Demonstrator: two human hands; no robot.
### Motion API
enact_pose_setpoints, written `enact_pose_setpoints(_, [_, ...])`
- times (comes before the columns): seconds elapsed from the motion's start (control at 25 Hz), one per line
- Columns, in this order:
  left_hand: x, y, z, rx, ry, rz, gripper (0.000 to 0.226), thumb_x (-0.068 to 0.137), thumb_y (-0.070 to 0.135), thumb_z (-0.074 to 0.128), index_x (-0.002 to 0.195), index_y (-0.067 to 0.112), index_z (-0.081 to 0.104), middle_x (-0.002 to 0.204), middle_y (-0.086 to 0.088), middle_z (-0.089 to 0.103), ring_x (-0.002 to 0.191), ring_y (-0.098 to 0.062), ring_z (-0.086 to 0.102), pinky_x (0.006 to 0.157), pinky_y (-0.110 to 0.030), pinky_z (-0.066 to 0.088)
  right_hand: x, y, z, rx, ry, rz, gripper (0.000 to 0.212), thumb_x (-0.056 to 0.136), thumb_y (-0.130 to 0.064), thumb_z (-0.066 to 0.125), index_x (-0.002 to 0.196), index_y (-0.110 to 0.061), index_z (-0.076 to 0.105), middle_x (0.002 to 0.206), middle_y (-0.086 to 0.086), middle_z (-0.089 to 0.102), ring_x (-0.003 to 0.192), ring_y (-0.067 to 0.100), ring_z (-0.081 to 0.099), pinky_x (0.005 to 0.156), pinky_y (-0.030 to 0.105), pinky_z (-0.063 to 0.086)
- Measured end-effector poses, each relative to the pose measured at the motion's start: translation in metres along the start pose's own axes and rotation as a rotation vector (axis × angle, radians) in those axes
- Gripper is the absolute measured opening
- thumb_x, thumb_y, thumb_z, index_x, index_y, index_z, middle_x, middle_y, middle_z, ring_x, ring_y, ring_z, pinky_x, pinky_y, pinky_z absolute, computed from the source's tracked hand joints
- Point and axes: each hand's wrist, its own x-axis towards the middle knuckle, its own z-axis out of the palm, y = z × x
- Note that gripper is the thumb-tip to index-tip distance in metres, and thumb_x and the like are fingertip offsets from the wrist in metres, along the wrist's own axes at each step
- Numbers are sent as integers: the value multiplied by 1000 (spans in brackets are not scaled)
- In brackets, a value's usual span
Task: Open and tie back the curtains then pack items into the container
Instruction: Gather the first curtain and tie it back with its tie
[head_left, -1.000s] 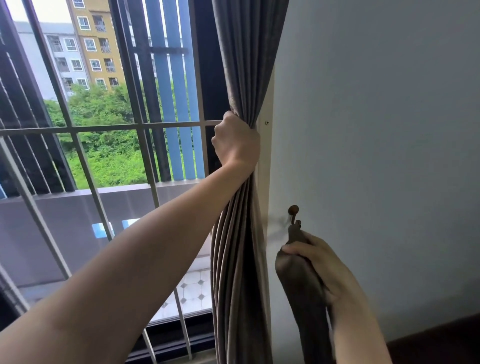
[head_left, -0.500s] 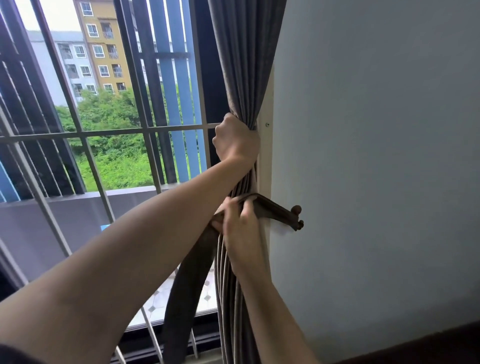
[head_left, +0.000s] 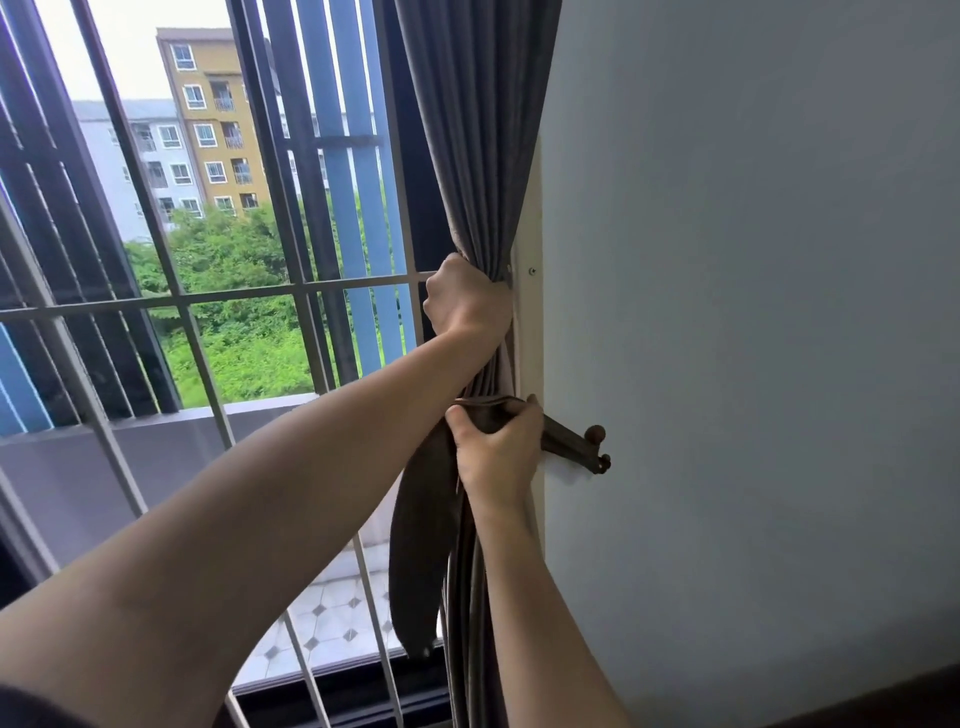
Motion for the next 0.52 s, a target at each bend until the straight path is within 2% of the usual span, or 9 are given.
enact_pose_setpoints(0.08, [3,5,1,-42,-10,-20,24,82,10,56,106,9,60,101,-7,62,96,-27,60,74,-30,48,6,-5,8,66,6,33,67,59,-31,86,106,-6,46,109,12,62,104,30,60,93,44,48])
enact_pose_setpoints(0.2, [7,4,3,-67,-20,-47,24,81,14,58,105,10,62,101,-7,64,94,-27,61,73,-31,49,11,-6,13,-4,48,7,74,57,-33,86,108,-9,38,107,14,64,100,34,62,87,46,51])
enact_pose_setpoints(0.32, [5,2,6,-72,-8,-50,24,81,16,56,104,11,62,102,-7,65,94,-28,61,78,-33,51,19,-9,11,-200,21,-50,83,65,-37,80,128,-6,37,116,14,63,108,34,59,90,43,50])
enact_pose_setpoints(0.4, [7,2,7,-95,-6,-55,24,80,18,57,103,12,63,100,-7,65,91,-28,62,78,-33,53,25,-13,10,-345,11,-72,77,69,-42,76,131,-11,44,118,9,64,108,32,59,89,43,50])
enact_pose_setpoints(0.52, [9,3,8,-152,-6,-78,21,77,20,60,96,13,65,91,-5,66,83,-25,63,74,-31,55,24,-15,9,-418,54,-80,50,74,-42,69,112,-12,58,104,8,69,100,32,62,79,41,51])
